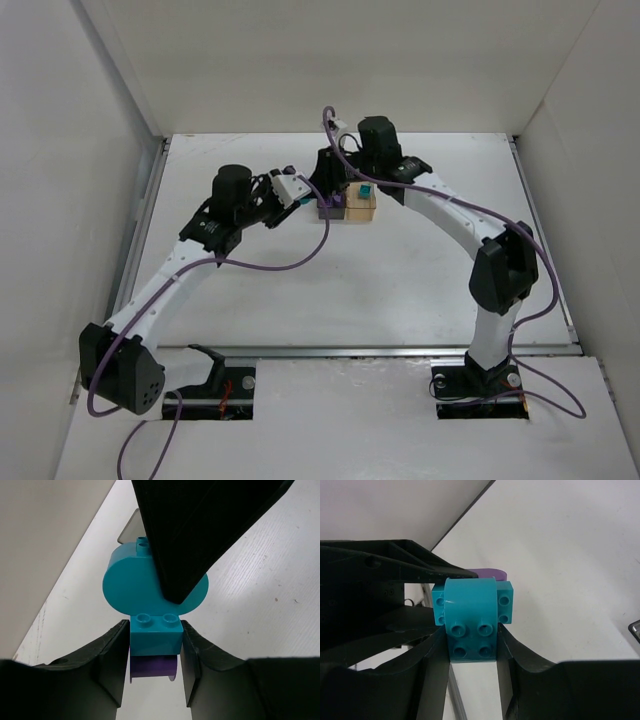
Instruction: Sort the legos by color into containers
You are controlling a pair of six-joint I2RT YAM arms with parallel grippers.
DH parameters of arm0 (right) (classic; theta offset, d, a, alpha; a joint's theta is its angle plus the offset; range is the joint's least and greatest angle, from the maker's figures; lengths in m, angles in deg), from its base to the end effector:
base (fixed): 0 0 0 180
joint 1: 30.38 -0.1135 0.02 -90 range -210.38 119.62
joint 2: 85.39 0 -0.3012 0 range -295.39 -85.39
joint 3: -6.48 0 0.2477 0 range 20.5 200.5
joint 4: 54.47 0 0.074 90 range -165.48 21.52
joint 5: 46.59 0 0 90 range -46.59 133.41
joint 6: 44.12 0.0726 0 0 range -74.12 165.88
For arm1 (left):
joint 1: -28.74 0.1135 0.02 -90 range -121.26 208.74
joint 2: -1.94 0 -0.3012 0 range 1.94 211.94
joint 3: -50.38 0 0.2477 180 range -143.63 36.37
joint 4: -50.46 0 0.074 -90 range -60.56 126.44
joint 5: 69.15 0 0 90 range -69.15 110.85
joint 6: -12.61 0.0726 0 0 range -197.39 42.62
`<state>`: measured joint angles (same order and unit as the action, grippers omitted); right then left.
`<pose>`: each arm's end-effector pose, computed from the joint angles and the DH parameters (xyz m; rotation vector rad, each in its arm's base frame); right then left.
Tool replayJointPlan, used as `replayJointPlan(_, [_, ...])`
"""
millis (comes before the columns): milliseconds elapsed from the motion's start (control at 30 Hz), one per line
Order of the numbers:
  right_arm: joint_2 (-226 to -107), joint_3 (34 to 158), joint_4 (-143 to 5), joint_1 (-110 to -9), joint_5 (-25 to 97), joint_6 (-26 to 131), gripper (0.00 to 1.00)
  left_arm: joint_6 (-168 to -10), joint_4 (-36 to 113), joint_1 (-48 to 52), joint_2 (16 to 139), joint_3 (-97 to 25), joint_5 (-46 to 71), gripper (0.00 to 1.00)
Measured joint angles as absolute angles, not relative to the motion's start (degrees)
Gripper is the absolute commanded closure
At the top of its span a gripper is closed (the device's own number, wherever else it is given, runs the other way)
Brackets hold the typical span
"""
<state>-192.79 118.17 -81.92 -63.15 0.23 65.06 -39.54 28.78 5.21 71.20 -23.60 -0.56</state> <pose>0.3715 0.2982 0.3695 -0.7681 1.9568 1.3114 0.2605 -0.1423 0.3743 1.1553 1.4442 -0.1745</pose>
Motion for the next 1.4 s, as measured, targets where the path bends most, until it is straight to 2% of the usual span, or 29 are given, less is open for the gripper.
replayJointPlan(233, [-192.9, 117.4, -82.2, -60.4, 0.4, 72.0, 1.0, -40.3, 32.9, 4.6, 71.7, -22.1, -0.5, 1.0])
replayJointPlan(500, [-193.4, 114.1, -82.2, -48.1, 15.4, 73.6, 1.0, -42.2, 25.6, 5.5, 71.9, -18.6, 1.6, 1.0])
replayJointPlan(667, [-197.7, 114.6, -85.2, -47.7, 22.6, 72.3, 1.0, -42.6, 25.4, 5.5, 71.9, -18.6, 1.7, 1.0])
replayJointPlan(733, [-200.9, 115.7, -87.6, -48.5, 24.9, 71.3, 0.79, -42.8, 25.4, 5.5, 71.9, -18.6, 1.8, 1.0])
replayJointPlan(767, [-202.5, 116.0, -88.6, -48.7, 25.8, 70.7, 0.64, -42.9, 25.4, 5.5, 71.9, -18.6, 1.8, 1.0])
replayJointPlan(800, [-203.9, 116.1, -89.7, -48.9, 26.5, 70.3, 0.4, -43.0, 25.4, 5.5, 71.9, -18.6, 1.8, 1.0])
replayJointPlan(933, [-206.1, 116.1, -92.6, -49.6, 27.9, 69.4, 0.16, -43.2, 25.4, 5.5, 71.9, -18.6, 1.8, 1.0])
replayJointPlan(1033, [-205.0, 116.1, -93.0, -49.6, 27.7, 67.0, 0.05, -43.3, 25.4, 5.5, 71.9, -18.6, 1.3, 1.0])
replayJointPlan(1133, [-201.0, 114.8, -91.8, -50.0, 27.6, 62.2, 0.02, -43.4, 25.0, 5.5, 71.9, -18.6, -0.5, 1.0])
replayJointPlan(1200, [-196.6, 113.8, -90.7, -51.2, 27.0, 58.2, 0.02, -43.4, 24.5, 5.5, 71.9, -18.6, -2.5, 1.0])
replayJointPlan(1400, [-184.2, 112.0, -85.9, -56.5, 16.8, 42.0, 0.12, -42.3, 20.6, 6.4, 72.8, -21.7, -12.4, 1.0])
